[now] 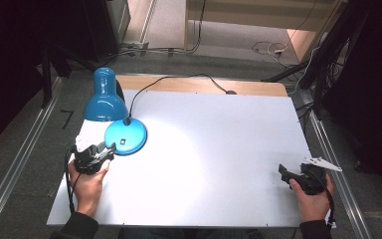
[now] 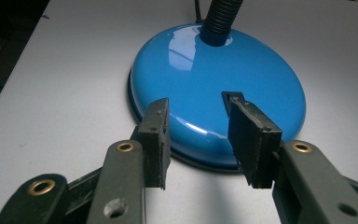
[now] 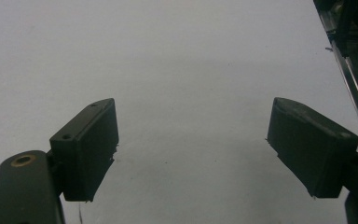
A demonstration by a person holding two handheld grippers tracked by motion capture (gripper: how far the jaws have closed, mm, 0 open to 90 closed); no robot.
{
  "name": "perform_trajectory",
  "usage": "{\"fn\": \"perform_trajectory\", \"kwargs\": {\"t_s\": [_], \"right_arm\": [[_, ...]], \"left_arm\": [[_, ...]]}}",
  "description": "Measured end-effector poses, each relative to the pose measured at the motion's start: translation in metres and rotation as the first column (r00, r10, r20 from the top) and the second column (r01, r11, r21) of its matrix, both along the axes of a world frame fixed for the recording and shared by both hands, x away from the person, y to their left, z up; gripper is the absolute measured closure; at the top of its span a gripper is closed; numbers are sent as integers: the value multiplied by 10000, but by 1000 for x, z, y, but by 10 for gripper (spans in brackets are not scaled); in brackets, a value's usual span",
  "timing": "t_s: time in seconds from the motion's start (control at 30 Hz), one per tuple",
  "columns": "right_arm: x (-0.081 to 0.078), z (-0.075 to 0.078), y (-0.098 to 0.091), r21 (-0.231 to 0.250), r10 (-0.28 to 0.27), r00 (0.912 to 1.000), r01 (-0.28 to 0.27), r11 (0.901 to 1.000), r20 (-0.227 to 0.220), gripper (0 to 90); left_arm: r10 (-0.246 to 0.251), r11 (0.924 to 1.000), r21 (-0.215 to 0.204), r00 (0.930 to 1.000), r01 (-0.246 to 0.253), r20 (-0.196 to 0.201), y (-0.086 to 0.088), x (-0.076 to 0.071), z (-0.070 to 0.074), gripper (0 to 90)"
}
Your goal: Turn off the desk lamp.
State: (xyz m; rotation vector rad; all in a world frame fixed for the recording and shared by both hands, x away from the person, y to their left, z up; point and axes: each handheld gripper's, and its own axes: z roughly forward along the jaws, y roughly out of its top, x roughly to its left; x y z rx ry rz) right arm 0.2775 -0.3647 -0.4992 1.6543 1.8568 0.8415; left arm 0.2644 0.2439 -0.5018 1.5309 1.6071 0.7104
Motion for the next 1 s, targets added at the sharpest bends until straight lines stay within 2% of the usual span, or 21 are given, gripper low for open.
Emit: {"fn": "perform_trajectory", "kwargs": {"t_s": [0.2, 0.43, 0.6, 1.0], "right_arm": [[0, 0, 0, 14, 11, 10000, -11, 10000, -8, 151], [0, 0, 0, -3, 33, 10000, -33, 10000, 0, 160], [0, 0, 0, -1, 35, 10000, -35, 10000, -1, 160], [0, 0, 0, 5, 31, 10000, -31, 10000, 5, 161]], "left_arm": [[-201, 9998, -7, 9998, 201, 13, -5, 4, 1, 700], [-395, 9992, 36, 9992, 396, -16, -10, 9, 1, 764], [-614, 9980, -133, 9981, 614, -3, -13, 12, 2, 871], [-637, 9976, -283, 9980, 637, -20, -15, 16, 1, 900]]}}
